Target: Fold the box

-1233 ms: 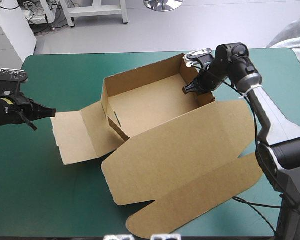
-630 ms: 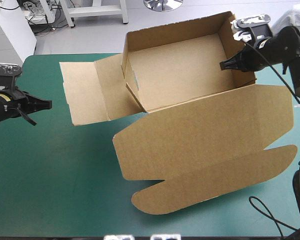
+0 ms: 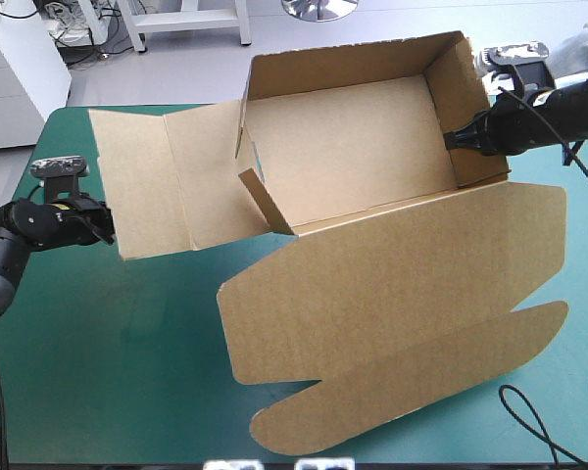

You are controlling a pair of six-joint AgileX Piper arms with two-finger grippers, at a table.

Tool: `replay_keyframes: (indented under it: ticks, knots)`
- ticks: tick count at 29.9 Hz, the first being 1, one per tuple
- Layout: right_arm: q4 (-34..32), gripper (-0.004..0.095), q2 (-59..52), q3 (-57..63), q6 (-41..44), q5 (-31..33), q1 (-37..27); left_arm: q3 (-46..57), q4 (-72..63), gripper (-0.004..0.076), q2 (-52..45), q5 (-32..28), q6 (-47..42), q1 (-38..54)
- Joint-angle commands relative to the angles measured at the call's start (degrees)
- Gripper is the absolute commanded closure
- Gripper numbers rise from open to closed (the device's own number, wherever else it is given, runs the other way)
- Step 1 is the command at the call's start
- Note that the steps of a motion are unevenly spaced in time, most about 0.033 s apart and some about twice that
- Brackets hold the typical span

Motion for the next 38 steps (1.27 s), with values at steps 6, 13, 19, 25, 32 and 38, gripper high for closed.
replay_keyframes:
  ticks: [6,13,19,25,32,38]
  knots:
    - [4.24,0.0927,-2.77,-1.53,-0.03,0.55,-0.37,-1.49,-43.87,0.0729,4.17,6.35,25.71,-0.02]
    - [4.24,0.0927,-2.77,-1.53,-0.03,0.55,-0.37,-2.06,-65.46,0.0734,4.55,20.65,37.97,-0.13]
    - [3.77,0.0927,-2.77,-1.53,-0.25,0.45,-0.37,-4.52,-66.79,0.0734,4.55,29.73,38.09,-1.44]
    - [3.39,0.0927,-2.77,-1.53,-0.25,0.45,-0.37,-7.59,-67.66,0.0734,4.45,36.77,37.23,-3.08]
    - [1.54,0.0924,-2.66,-1.53,0.81,0.28,-0.37,-9.99,-68.72,0.0734,2.74,36.77,36.11,-4.33]
    - [-0.6,0.0923,-2.59,-1.53,2.56,-1.31,1.41,-12.58,-68.52,0.0734,2.4,36.77,35.52,-8.31]
